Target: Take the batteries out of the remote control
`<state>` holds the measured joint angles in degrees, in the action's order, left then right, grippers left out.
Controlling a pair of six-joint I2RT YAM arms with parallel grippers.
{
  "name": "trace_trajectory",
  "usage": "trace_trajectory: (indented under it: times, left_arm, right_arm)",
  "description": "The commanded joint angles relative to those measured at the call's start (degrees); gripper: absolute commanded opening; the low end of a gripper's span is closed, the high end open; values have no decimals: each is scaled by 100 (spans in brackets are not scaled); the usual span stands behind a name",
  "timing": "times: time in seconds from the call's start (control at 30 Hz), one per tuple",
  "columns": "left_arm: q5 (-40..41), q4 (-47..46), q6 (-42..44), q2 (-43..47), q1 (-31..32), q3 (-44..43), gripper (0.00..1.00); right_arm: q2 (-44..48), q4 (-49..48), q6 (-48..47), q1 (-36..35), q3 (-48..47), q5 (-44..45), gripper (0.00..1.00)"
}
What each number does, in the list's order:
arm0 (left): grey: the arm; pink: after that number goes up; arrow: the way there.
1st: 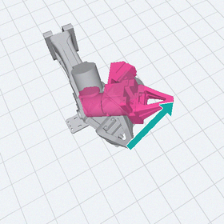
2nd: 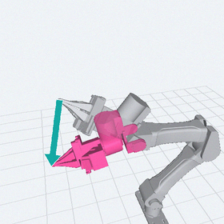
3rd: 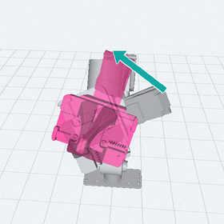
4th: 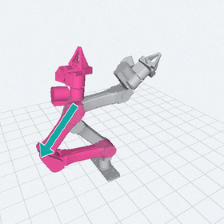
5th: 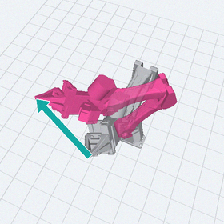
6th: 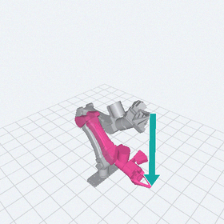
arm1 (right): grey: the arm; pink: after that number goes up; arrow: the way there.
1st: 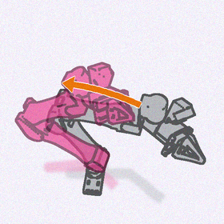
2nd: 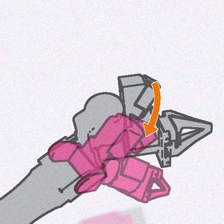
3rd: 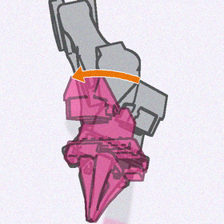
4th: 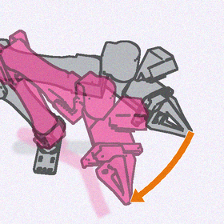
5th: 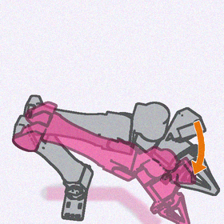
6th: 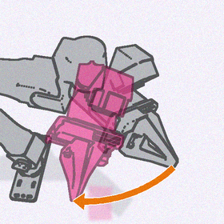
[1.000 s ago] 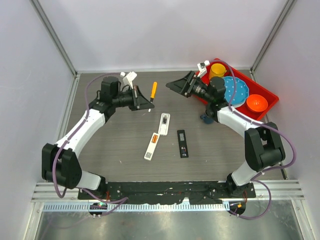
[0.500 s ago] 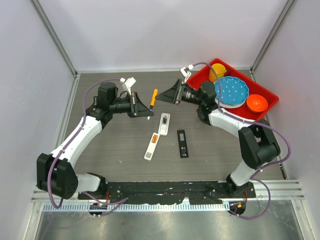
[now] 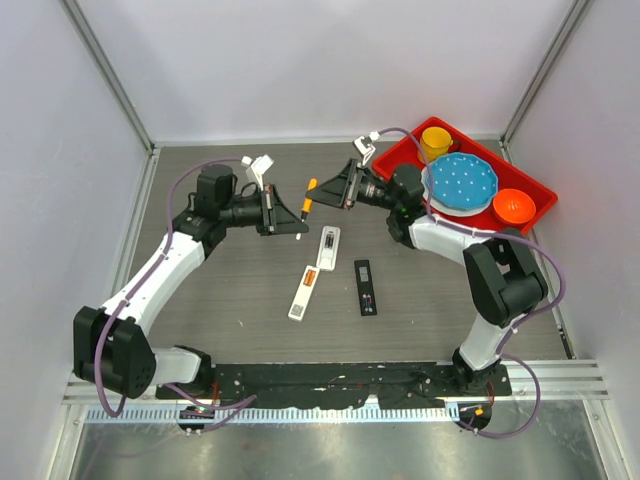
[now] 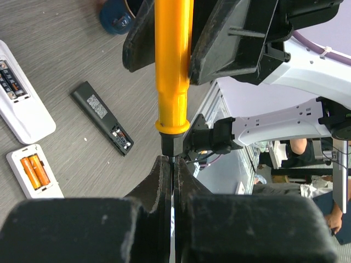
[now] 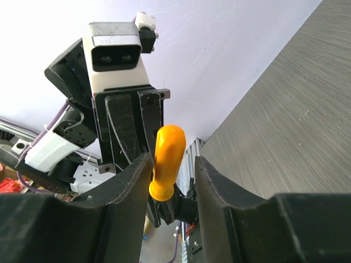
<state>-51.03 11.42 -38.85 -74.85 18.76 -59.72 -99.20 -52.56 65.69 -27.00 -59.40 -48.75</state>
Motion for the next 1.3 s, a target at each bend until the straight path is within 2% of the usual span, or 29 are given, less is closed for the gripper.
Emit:
trace_trajectory:
  times: [0.0, 0.07, 0.17, 0.33, 0.43, 0.6, 0.77, 1.03, 1.27]
  left_arm:
    - [-153, -228, -52, 67, 13, -4, 0]
    - [-153, -237, -44, 58, 13, 5, 0]
    - [-188, -228, -26, 23, 13, -4, 0]
    - [-206, -228, 0, -3, 13, -39, 0]
    - [-223, -219, -8, -30, 13, -57, 0]
    - [-232, -219, 9, -47, 13, -92, 0]
    - [-259, -219, 27, -82, 13, -110, 0]
    - [-268, -219, 44, -100, 22, -83, 0]
    - [-294, -228, 44, -135, 22, -83, 0]
  right_arm:
    - [-56, -414, 146, -15, -415, -11, 48]
    - [-91, -361, 137, -24, -494, -12, 53]
    - [-144, -299, 119, -15, -582, -3, 54]
    - [-144, -1, -64, 11, -705, -73, 45]
    - [-39, 438, -425, 55, -722, -47, 43]
    - [14, 562, -470, 99, -749, -152, 41]
    - [85, 580, -461, 116, -661, -161, 41]
    - [146, 615, -285, 222, -679, -205, 47]
    - [199, 457, -92, 240, -635, -249, 45]
